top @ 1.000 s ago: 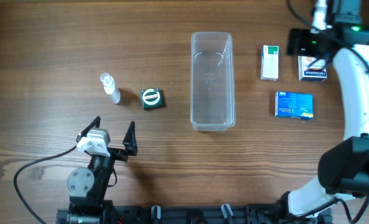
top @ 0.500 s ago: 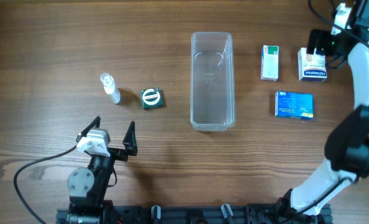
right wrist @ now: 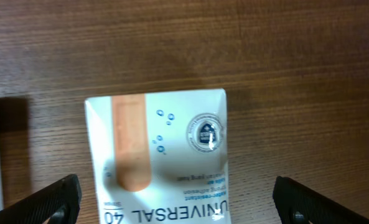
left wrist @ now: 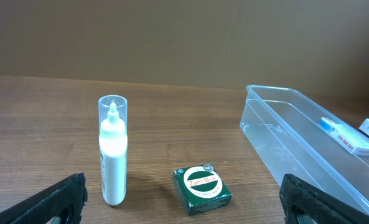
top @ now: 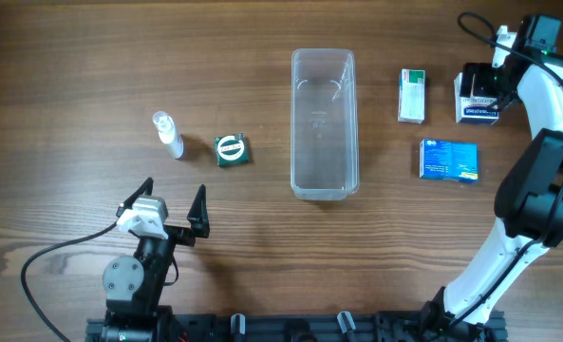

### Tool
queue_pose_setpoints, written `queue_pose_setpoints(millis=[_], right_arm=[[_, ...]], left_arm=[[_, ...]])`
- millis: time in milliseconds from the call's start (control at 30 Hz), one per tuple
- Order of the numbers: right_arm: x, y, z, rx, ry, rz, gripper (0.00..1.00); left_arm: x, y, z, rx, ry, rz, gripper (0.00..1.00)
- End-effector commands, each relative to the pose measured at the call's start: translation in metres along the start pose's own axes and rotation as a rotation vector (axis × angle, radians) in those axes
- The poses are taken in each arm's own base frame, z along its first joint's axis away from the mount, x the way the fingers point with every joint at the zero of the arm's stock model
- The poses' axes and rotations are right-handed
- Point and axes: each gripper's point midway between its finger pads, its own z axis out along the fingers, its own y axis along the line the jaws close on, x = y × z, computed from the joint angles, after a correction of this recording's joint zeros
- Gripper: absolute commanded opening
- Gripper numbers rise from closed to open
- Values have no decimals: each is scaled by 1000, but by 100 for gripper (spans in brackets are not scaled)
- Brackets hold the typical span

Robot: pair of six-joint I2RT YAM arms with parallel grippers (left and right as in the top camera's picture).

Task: Pack container
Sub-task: 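Reach right gripper to the white Hansaplast box and grasp it, then lift Hansaplast box with right gripper and drop it into container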

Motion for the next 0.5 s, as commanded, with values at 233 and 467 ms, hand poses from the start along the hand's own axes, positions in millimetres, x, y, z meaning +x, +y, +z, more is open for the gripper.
queue_pose_setpoints(millis=[233, 467], right_arm=[[16, 5, 27, -36, 59, -11, 100], [14, 19, 29, -94, 48, -36, 100]], left_arm=[[2, 4, 0, -17, 4, -10, 100], [2, 4, 0, -18, 4, -10, 100]])
